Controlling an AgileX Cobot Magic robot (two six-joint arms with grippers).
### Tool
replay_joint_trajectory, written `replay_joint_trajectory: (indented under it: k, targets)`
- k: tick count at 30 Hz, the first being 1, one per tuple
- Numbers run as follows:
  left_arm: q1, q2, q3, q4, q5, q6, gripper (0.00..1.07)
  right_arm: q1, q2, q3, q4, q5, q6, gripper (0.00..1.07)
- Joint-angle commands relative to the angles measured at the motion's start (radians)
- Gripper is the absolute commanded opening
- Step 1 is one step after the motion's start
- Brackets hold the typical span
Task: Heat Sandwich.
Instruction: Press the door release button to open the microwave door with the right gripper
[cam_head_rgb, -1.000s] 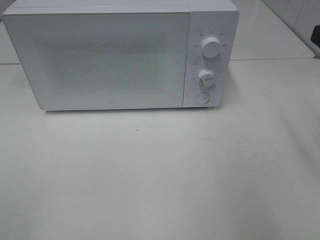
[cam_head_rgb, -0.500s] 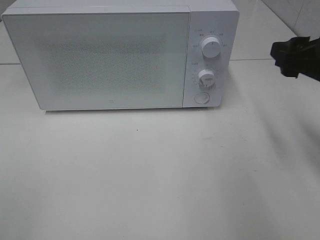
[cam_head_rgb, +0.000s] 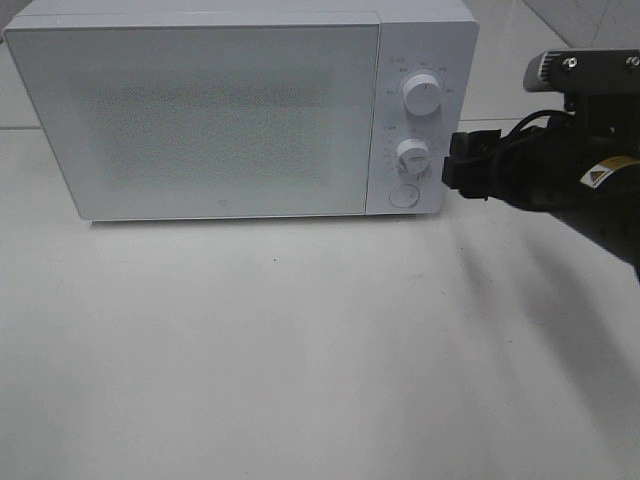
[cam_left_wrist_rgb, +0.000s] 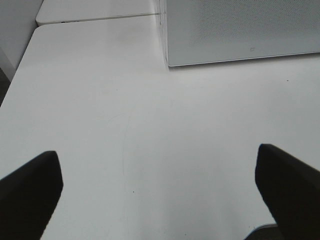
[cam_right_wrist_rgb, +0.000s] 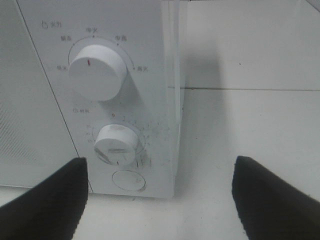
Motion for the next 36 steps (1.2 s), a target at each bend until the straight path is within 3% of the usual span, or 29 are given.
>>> replay_joint_trajectory:
  k: [1, 11, 19, 24, 36]
  targets:
    - [-0.001, -0.026, 0.003, -0.004, -0.012, 0.000, 1.01, 0.063, 0.061, 0.003, 0.095, -0.092, -0.037, 0.76]
    - [-0.001, -0.026, 0.003, -0.004, -0.012, 0.000, 1.01, 0.208, 0.209, 0.003, 0.228, -0.185, -0.041, 0.76]
    - [-0.001, -0.026, 0.003, -0.004, -0.012, 0.000, 1.01, 0.229, 0.222, 0.003, 0.249, -0.197, -0.021, 0.76]
    - [-0.001, -0.026, 0.003, -0.004, -0.012, 0.000, 1.01, 0.229, 0.222, 0.003, 0.264, -0.198, 0.137, 0.76]
    - [-0.001, -0.026, 0.003, -0.004, -0.012, 0.000, 1.01, 0.229, 0.222, 0.003, 0.267, -0.191, 0.904, 0.71]
